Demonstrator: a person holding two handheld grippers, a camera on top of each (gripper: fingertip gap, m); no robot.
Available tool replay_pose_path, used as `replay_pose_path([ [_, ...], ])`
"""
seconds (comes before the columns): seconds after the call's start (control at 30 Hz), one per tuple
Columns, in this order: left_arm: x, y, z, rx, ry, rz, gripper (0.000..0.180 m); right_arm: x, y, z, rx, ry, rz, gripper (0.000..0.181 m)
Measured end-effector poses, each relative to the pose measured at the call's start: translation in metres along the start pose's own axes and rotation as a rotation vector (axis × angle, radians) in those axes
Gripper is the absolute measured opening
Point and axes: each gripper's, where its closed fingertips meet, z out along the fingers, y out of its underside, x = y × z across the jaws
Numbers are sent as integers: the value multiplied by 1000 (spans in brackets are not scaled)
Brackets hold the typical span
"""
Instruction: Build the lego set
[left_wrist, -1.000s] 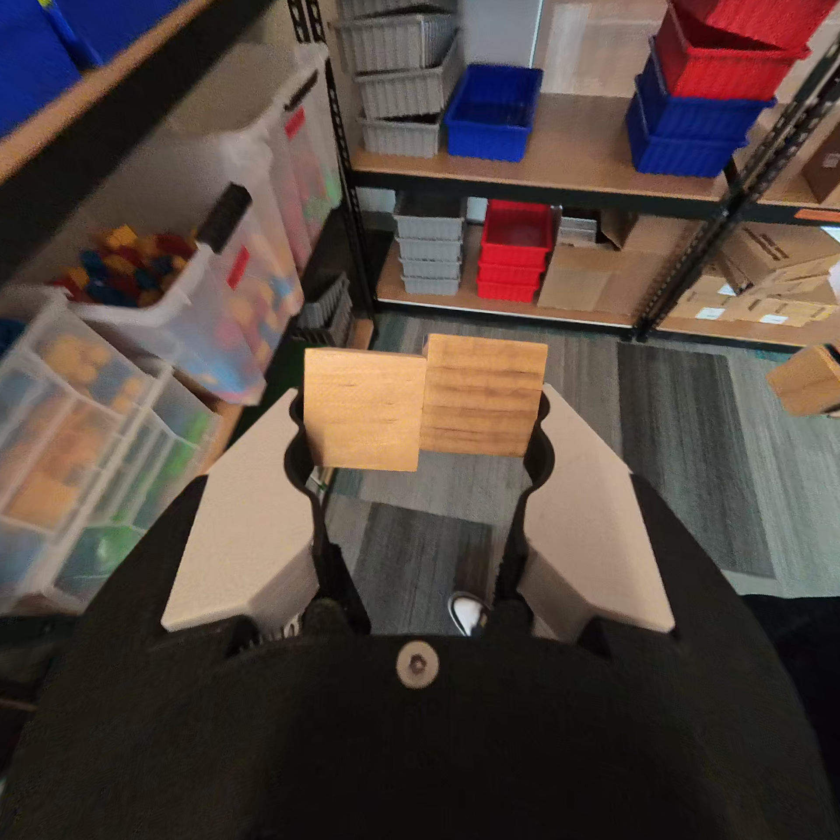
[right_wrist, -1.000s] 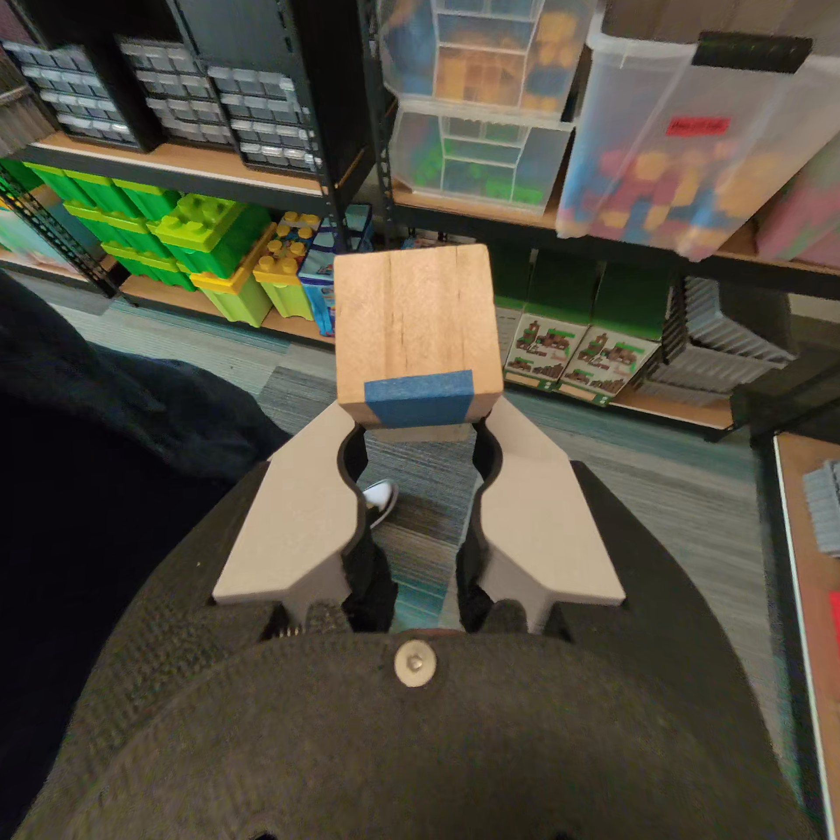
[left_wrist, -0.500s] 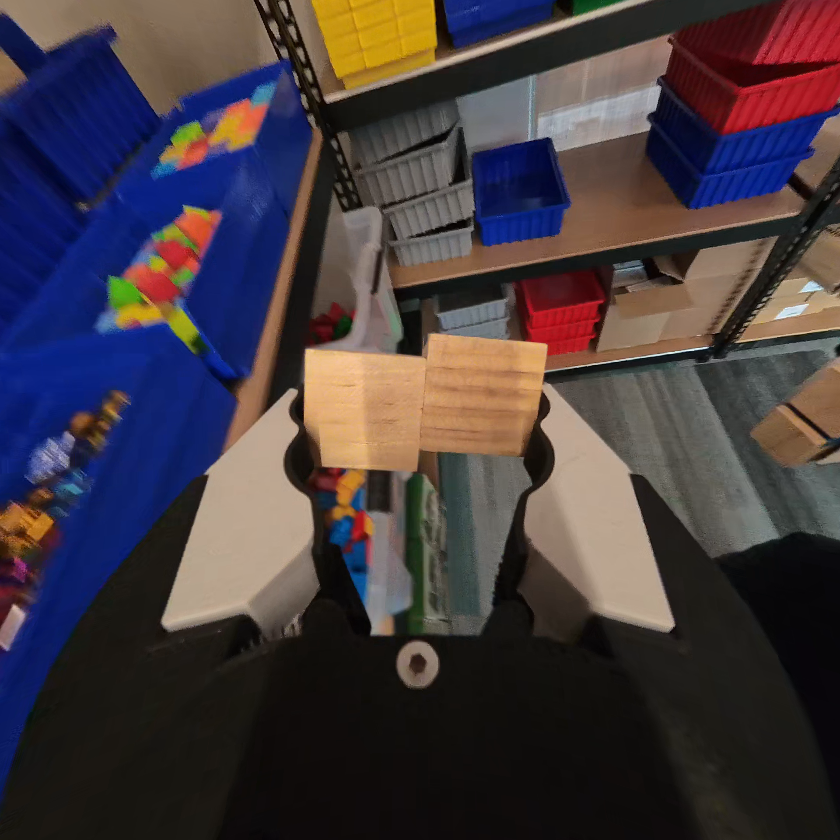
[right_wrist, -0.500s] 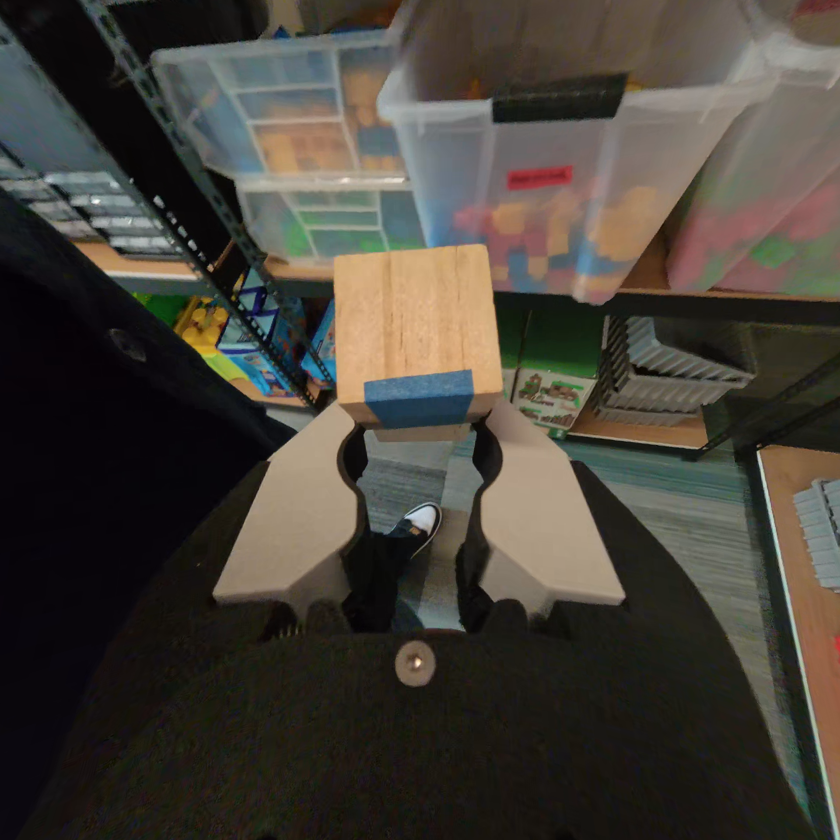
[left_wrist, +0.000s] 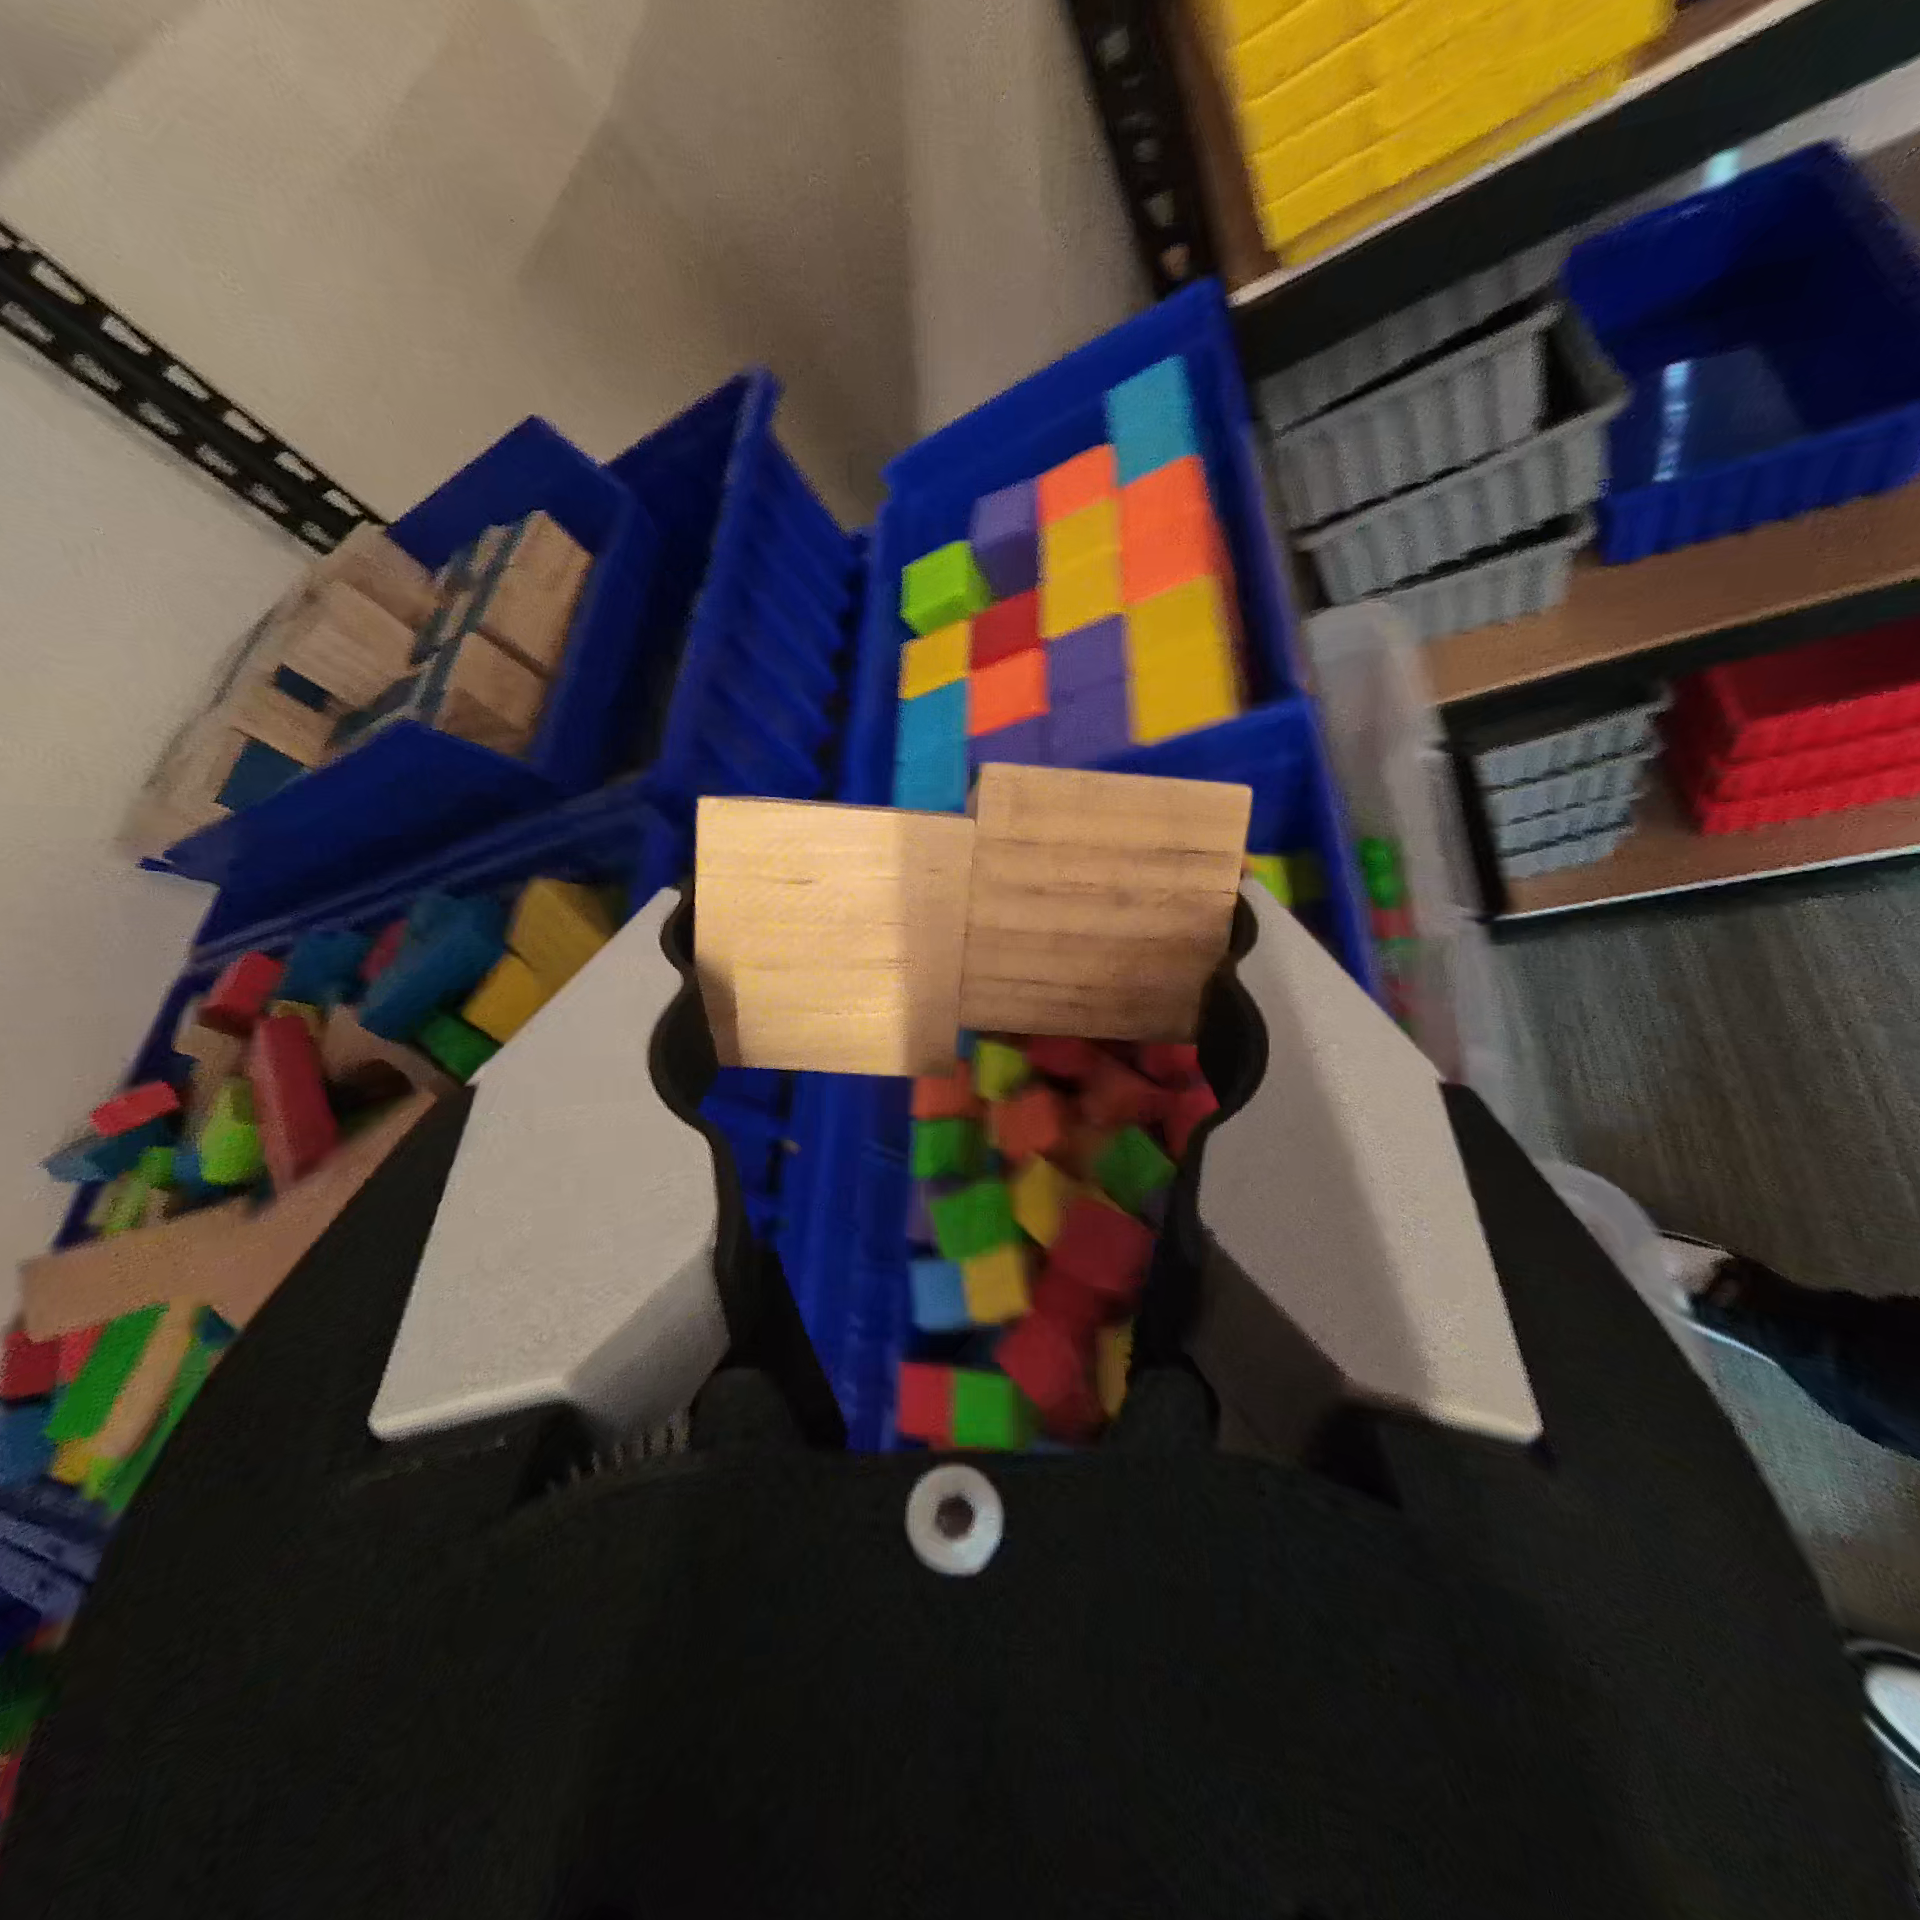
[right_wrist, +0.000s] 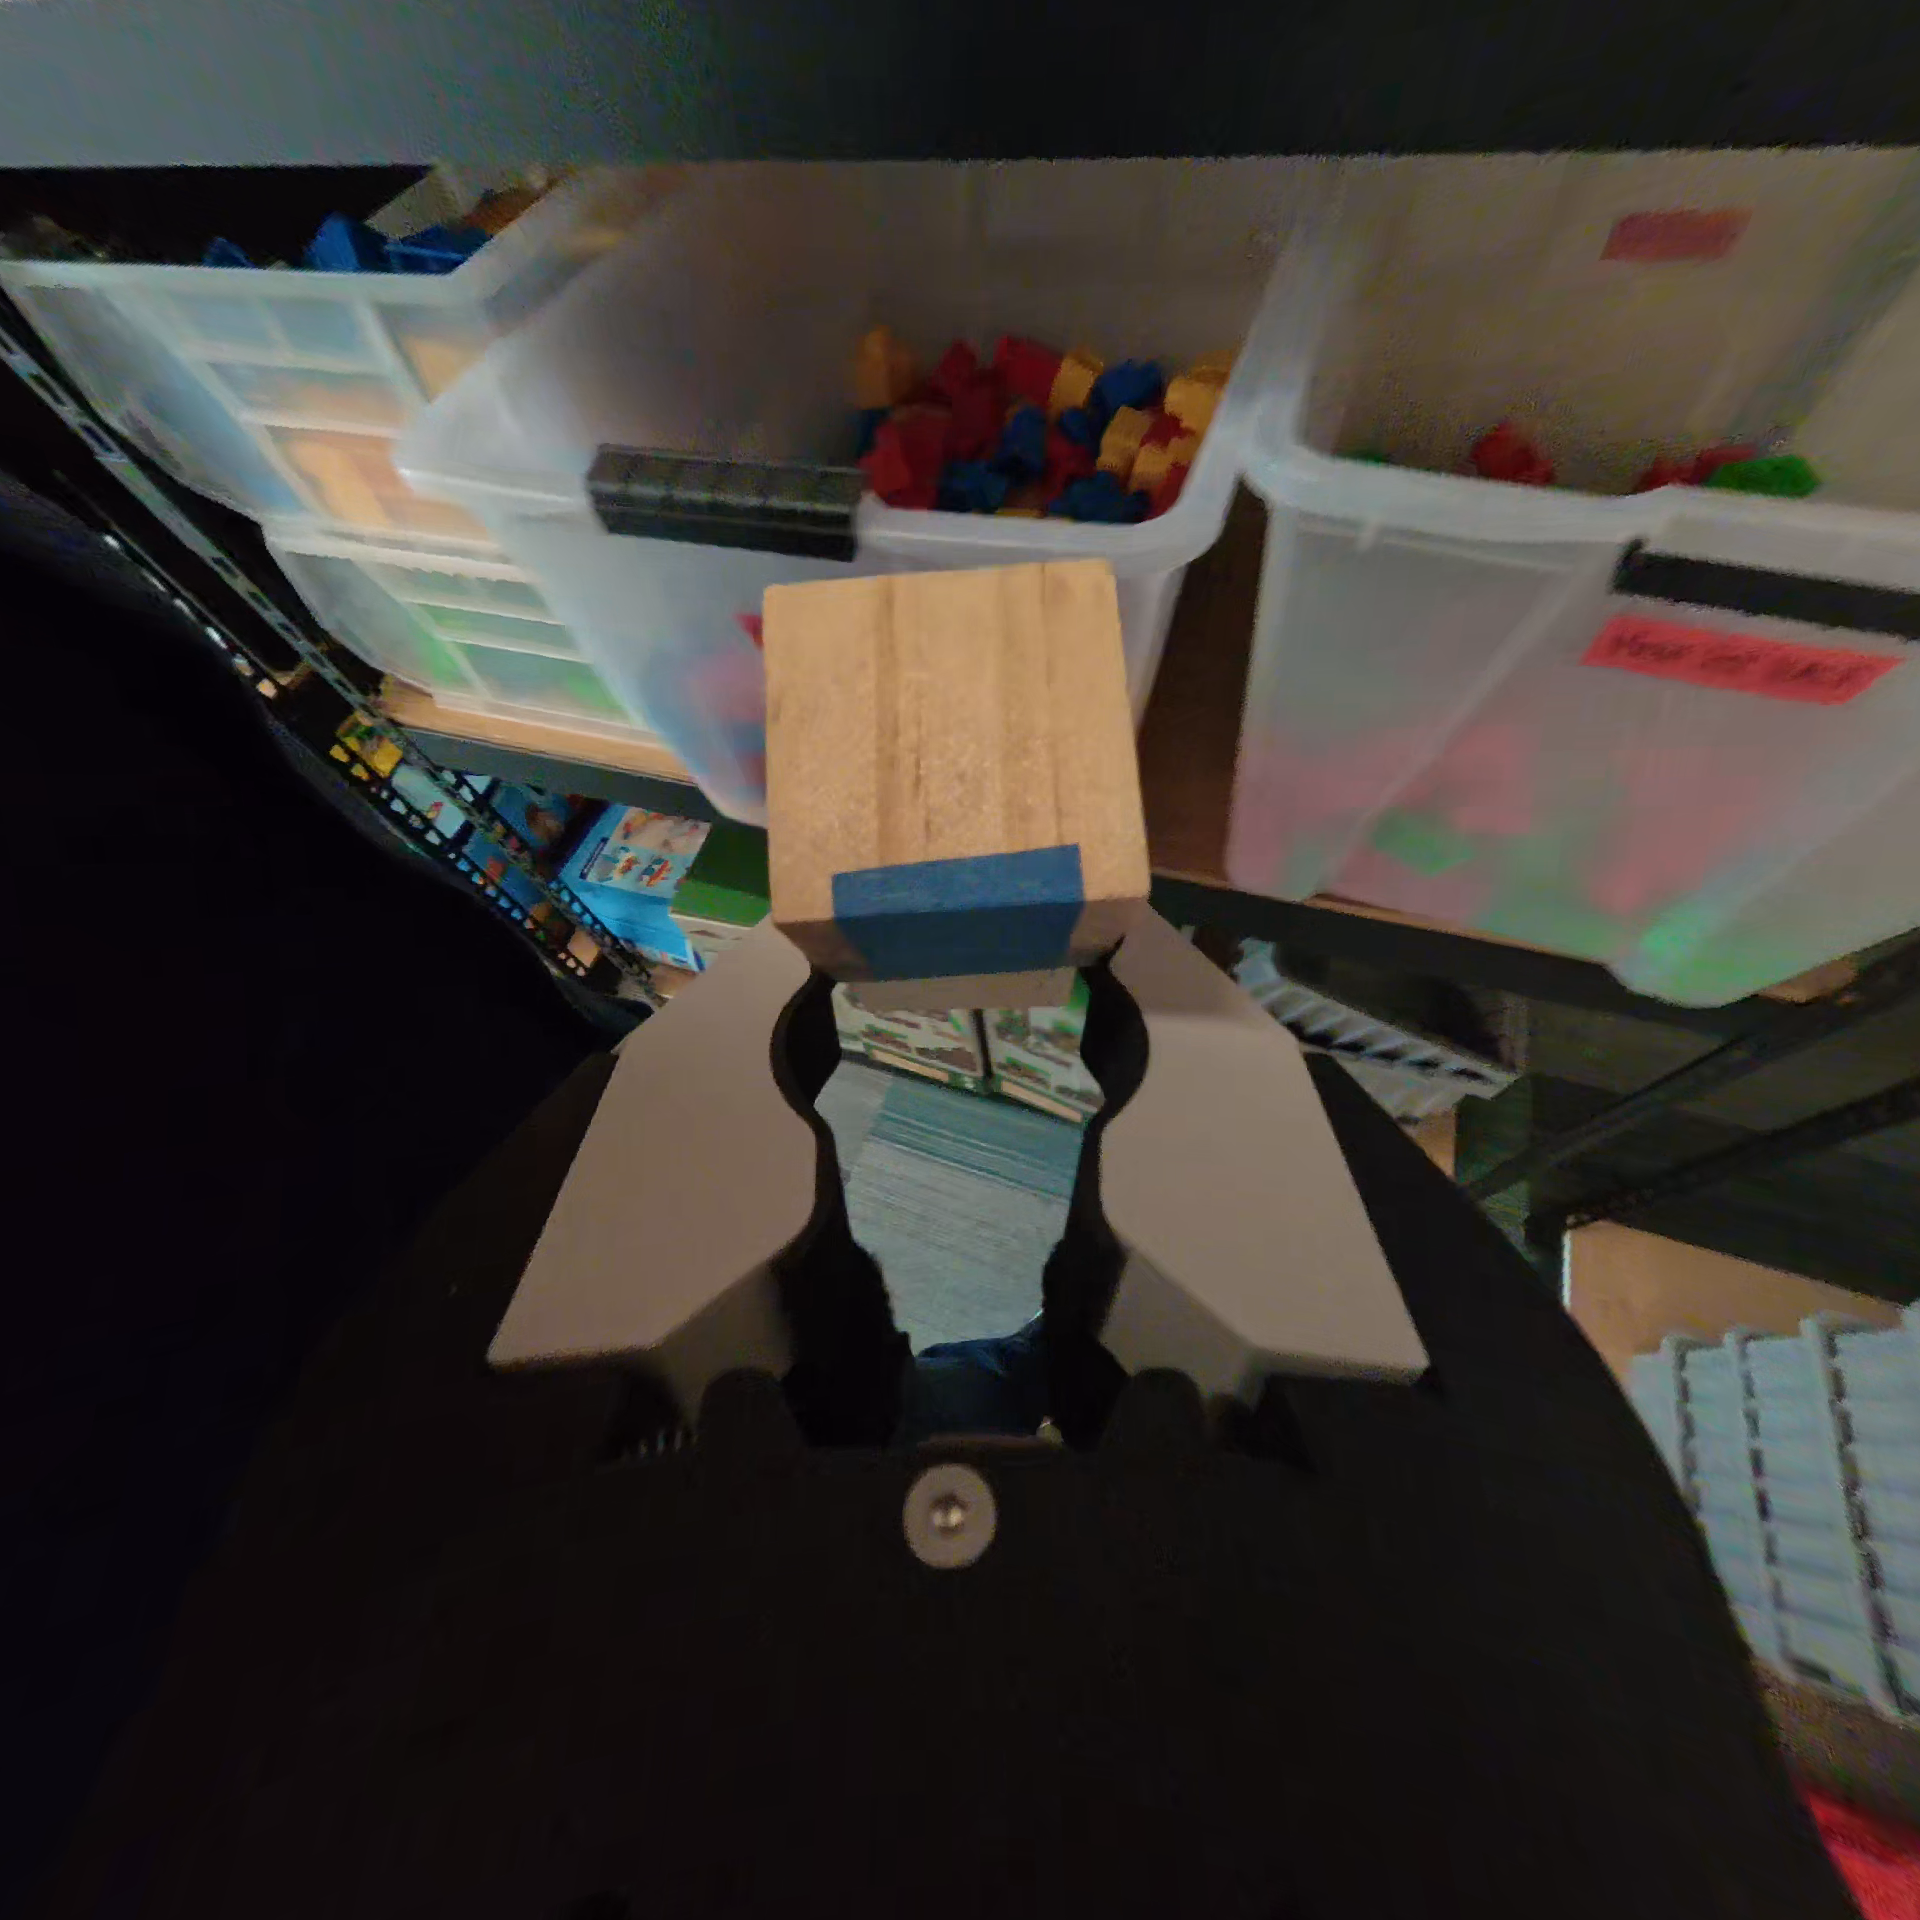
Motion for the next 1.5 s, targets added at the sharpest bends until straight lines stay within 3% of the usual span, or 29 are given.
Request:
replay_pose_path([
  [0.3, -190, -23, 157, -195, -182, -61, 95, 175, -41, -5, -18, -54, -71, 44],
  [0.47, -257, 10, 232, -360, -141, -123, 96, 233, -52, -13, -9, -18, -54, 43],
  [0.53, -275, 29, 255, -425, -98, -228, 96, 243, -52, -15, -14, -11, -45, 43],
  [0.6, -289, 37, 273, -427, -69, -323, 123, 249, -52, -15, -20, -6, -44, 44],
  [0.63, -307, 38, 275, -411, -148, -312, 110, 250, -52, -16, -24, -2, -45, 44],
  [0.73, -326, 37, 275, -363, -217, -287, 104, 255, -56, -20, -26, 8, -47, 43],
  [0.93, -307, 25, 246, -308, -220, -243, 110, 264, -88, -19, -33, -7, -94, 43],
  [1.2, -249, 49, 141, -515, -266, 99, 100, 254, -190, 8, -52, -177, -199, 44],
  [1.5, -151, 101, 23, -557, -206, 107, 98, 235, -291, 40, -64, -335, -275, 44],
])
